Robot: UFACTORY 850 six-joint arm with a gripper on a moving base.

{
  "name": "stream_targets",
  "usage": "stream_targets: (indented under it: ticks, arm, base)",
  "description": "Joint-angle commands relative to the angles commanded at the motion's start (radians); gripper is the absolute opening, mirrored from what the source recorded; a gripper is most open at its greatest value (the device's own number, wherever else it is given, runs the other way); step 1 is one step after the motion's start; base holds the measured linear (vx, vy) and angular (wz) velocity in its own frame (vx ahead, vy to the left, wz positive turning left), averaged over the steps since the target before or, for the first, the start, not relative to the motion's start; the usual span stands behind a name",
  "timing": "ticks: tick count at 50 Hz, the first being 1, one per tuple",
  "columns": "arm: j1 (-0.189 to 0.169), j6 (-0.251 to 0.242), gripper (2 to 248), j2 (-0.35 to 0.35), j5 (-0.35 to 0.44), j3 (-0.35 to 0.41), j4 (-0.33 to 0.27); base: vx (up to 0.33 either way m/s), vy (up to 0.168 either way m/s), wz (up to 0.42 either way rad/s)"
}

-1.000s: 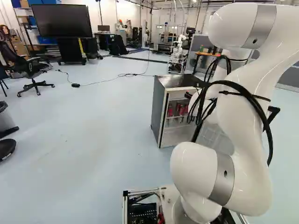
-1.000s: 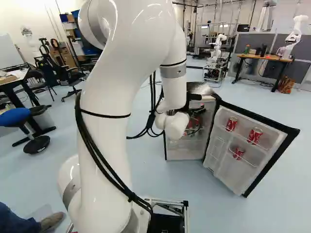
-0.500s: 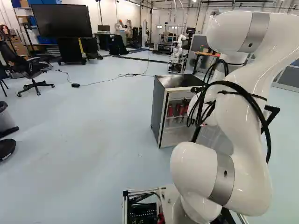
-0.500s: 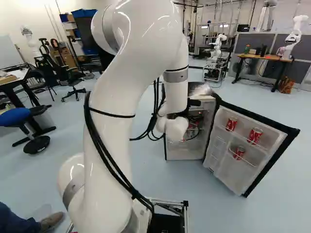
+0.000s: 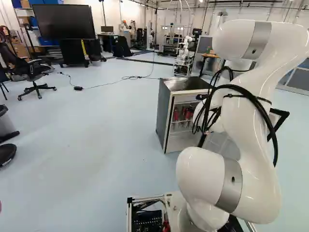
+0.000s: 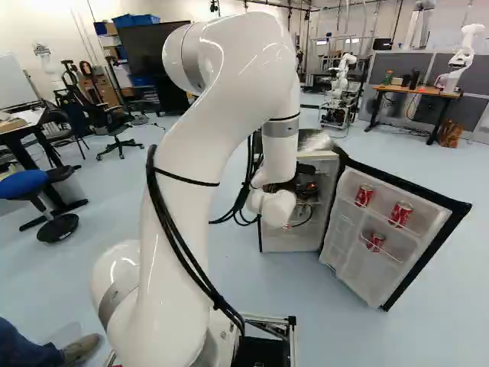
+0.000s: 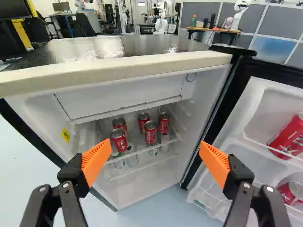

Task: Grab a drink from the fridge

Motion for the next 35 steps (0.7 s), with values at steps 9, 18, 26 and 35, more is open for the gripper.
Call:
stream_targets:
  ticks: [9,18,26,35]
  arm:
    - [0.001,0.000,247,-0.029,0.000,-0.013,0.000]
    - [0.006,0.000,247,-0.067,0.000,-0.041,0.000]
    - [0.013,0.000,247,-0.104,0.000,-0.072,0.000]
    - [0.020,0.000,247,-0.145,0.000,-0.107,0.000]
  base:
    - [0.000,0.000,0.000]
    - [0.000,0.000,0.000]
    - [0.000,0.000,0.000]
    - [0.000,0.000,0.000]
